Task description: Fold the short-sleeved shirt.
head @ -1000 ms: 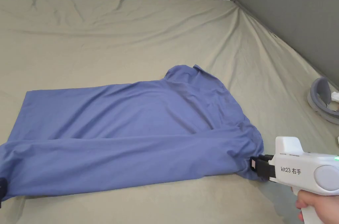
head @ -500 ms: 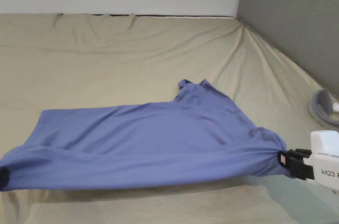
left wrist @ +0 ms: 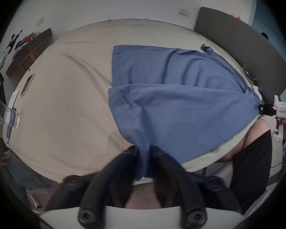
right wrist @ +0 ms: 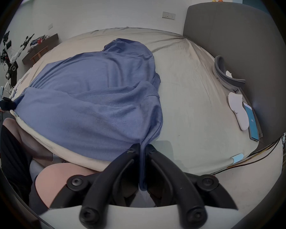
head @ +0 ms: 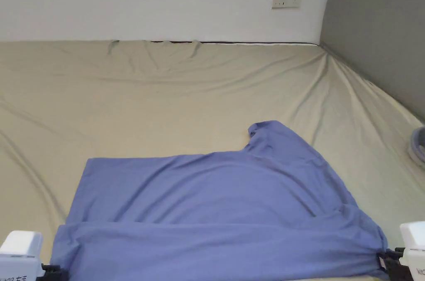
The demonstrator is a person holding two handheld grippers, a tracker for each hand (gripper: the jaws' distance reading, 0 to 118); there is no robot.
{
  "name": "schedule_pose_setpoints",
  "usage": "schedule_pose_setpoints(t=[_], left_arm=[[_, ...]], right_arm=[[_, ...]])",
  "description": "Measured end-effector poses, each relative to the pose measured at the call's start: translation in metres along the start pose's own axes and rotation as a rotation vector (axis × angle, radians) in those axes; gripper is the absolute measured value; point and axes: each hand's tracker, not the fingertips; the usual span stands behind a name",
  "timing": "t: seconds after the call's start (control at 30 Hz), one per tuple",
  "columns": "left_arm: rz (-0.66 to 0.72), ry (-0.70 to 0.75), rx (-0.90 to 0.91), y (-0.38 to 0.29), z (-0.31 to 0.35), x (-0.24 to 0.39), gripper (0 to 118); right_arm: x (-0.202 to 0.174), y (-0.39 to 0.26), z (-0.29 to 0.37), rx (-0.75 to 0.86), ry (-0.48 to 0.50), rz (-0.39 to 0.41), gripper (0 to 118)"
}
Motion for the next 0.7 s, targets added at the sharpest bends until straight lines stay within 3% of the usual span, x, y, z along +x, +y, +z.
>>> schedule_pose_setpoints(t=[0.03,0.07,0.1,0.13,0.27,0.37,0.43,0.5,0.53,0.57,0.6,0.63,0.67,0.7], left_arm=[[0.000,0.037,-0.008,0.001,0.000,0.001,56],[-0.021,0.079,-0.004,0.002,0.003,0.002,79],[-0.031,0.072,0.045,0.002,0.009,-0.003,90],[-0.041,0.053,0.113,0.005,0.023,-0.002,90],[0.042,-0.023,0.406,0.036,0.093,0.006,92],[0.018,0.119,0.681,0.057,0.133,0.024,95],[0.007,0.233,0.849,0.059,0.144,0.041,95],[0.023,0.285,0.919,0.053,0.138,0.055,93],[0.027,0.300,0.937,0.048,0.132,0.061,82],[0.018,0.304,0.938,0.041,0.123,0.065,64],[0.000,0.305,0.928,0.035,0.115,0.068,64],[-0.018,0.303,0.908,0.030,0.101,0.067,54],[-0.050,0.319,0.843,0.027,0.088,0.067,32],[-0.050,0.304,0.784,0.027,0.078,0.067,0]], right_arm=[[0.001,0.002,0.004,0.003,-0.004,-0.001,33],[0.001,0.004,0.009,0.027,-0.044,-0.012,61],[0.000,0.007,0.019,0.093,-0.066,-0.033,88],[0.000,0.012,0.033,0.160,-0.061,-0.051,106],[-0.021,0.055,0.099,0.470,-0.079,-0.048,107],[-0.052,0.092,0.143,0.734,-0.091,0.025,106],[-0.073,0.106,0.155,0.870,-0.065,0.030,106],[-0.092,0.108,0.151,0.873,0.013,-0.050,99],[-0.102,0.106,0.145,0.901,-0.001,-0.028,78],[-0.109,0.101,0.135,0.900,-0.019,-0.011,50],[-0.115,0.096,0.125,0.899,-0.047,0.024,50],[-0.122,0.088,0.113,0.889,-0.085,0.050,39],[-0.125,0.080,0.100,0.864,-0.097,0.041,15],[-0.121,0.075,0.092,0.821,-0.095,0.010,1]])
